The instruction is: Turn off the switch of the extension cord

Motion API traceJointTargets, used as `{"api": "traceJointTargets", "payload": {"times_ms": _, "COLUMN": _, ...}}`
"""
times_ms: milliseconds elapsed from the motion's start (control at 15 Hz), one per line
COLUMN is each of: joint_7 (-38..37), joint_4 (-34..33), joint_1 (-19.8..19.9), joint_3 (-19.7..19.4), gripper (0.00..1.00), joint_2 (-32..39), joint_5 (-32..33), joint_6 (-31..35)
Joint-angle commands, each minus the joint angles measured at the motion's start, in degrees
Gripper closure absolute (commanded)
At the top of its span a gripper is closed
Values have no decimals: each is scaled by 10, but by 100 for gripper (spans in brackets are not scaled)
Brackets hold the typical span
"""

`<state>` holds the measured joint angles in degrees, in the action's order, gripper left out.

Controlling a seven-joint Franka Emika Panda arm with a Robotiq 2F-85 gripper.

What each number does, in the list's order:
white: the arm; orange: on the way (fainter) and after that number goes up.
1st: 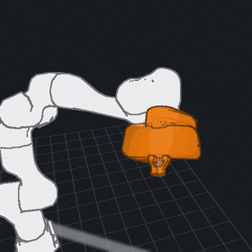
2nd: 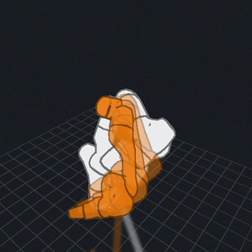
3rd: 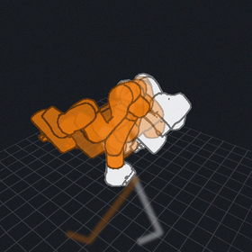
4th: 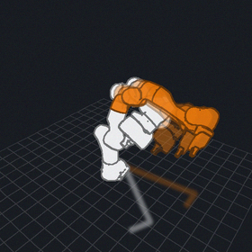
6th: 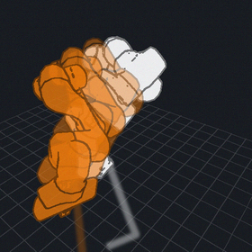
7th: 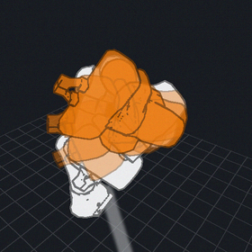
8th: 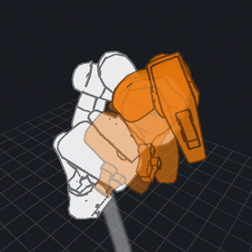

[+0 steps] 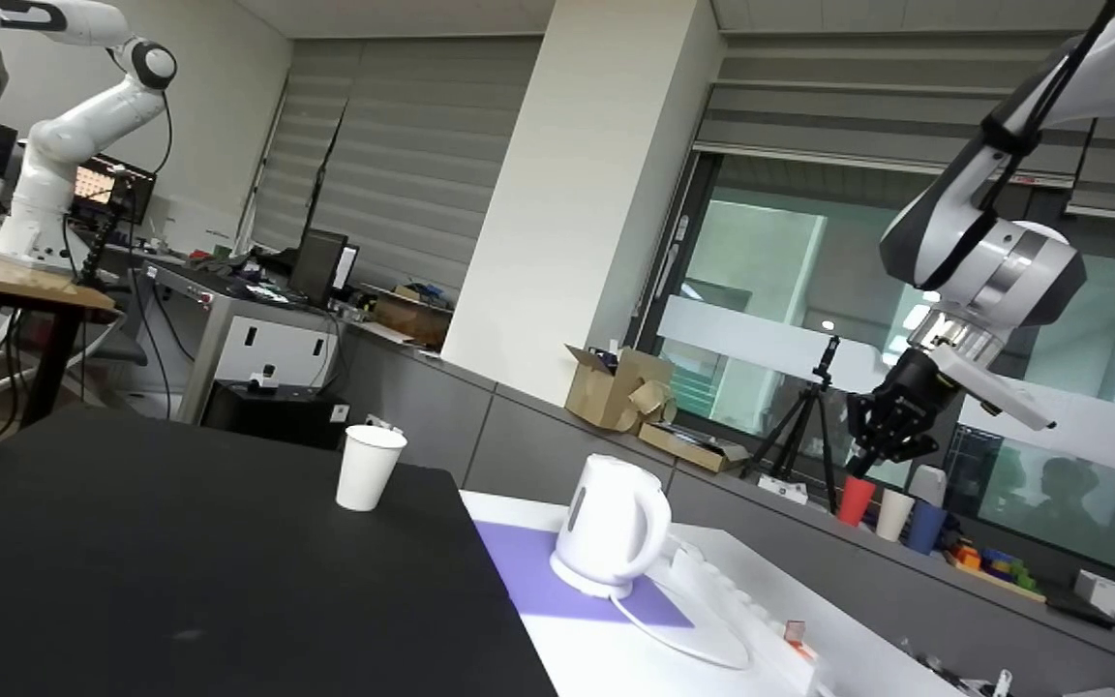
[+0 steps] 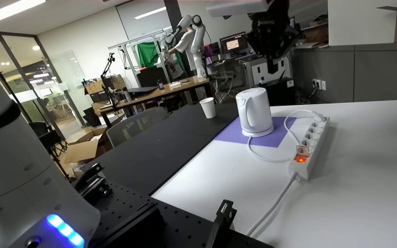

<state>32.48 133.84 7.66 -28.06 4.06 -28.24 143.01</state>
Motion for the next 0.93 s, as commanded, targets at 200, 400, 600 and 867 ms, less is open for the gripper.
{"api": "traceJointTargets", "payload": {"times_ms": 200, "joint_7": -5, "joint_4": -1, "joint_1": 46, "joint_3": 47, "gripper": 99, "joint_2": -2, "joint_5": 8, "joint_6": 1}}
{"api": "traceJointTargets", "payload": {"times_ms": 400, "joint_7": -5, "joint_4": -1, "joint_1": 46, "joint_3": 46, "gripper": 99, "joint_2": -2, "joint_5": 8, "joint_6": 1}}
{"api": "traceJointTargets", "payload": {"times_ms": 600, "joint_7": -5, "joint_4": -1, "joint_1": 46, "joint_3": 46, "gripper": 99, "joint_2": -2, "joint_5": 8, "joint_6": 1}}
{"api": "traceJointTargets", "payload": {"times_ms": 867, "joint_7": 62, "joint_4": -44, "joint_1": 81, "joint_3": 78, "gripper": 100, "joint_2": 49, "joint_5": -26, "joint_6": -22}}
